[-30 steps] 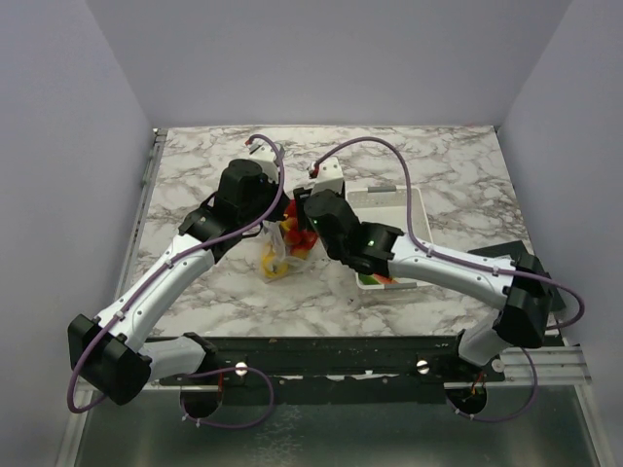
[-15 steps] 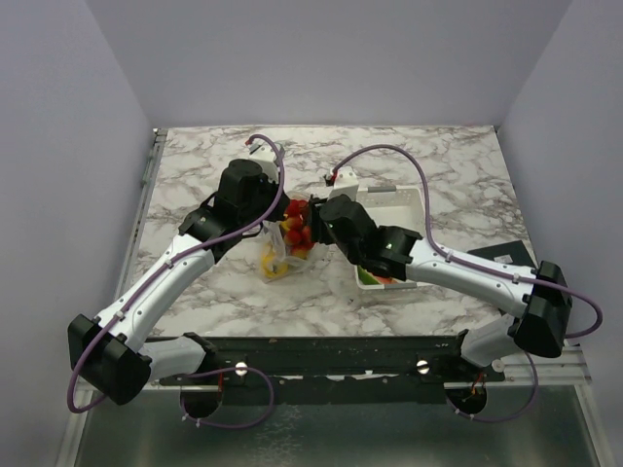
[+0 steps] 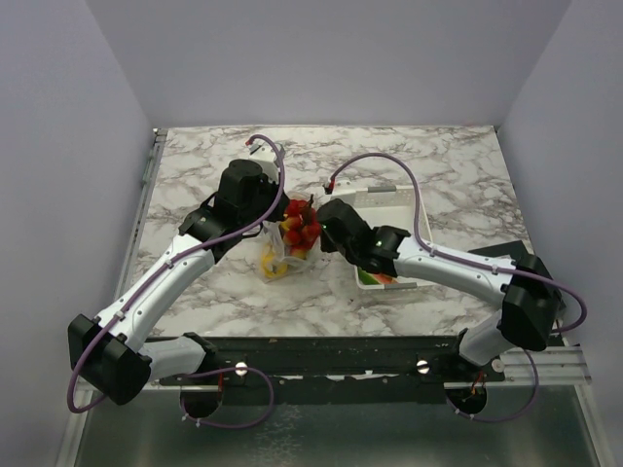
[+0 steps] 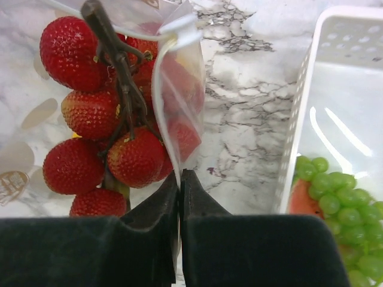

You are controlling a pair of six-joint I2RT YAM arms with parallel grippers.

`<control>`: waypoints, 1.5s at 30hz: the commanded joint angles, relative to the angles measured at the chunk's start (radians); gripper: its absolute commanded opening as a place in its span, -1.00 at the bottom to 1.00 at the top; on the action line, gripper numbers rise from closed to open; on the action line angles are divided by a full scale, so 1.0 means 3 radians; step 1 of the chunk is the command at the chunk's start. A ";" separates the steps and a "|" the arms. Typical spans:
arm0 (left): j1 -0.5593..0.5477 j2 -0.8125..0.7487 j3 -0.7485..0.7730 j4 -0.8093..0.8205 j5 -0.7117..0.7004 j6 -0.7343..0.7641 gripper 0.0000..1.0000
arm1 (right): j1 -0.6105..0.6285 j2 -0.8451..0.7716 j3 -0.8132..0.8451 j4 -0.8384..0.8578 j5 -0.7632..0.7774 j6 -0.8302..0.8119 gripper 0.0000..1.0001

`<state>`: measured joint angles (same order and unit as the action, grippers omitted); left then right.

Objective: Place the food in the zip-top bag and seal the zipper
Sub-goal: Adjust the zipper food storage bag at the center of the board.

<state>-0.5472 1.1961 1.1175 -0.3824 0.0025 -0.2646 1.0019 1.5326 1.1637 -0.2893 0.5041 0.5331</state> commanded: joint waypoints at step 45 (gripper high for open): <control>-0.0004 -0.0056 0.0332 -0.0507 -0.0331 0.0067 -0.99 | -0.0282 0.0067 0.0654 -0.0405 -0.0547 -0.0507 -0.81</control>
<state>-0.5472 1.2266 1.2564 -0.6388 -0.1429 -0.2459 0.9195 1.5902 1.3582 -0.3923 0.3454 0.3977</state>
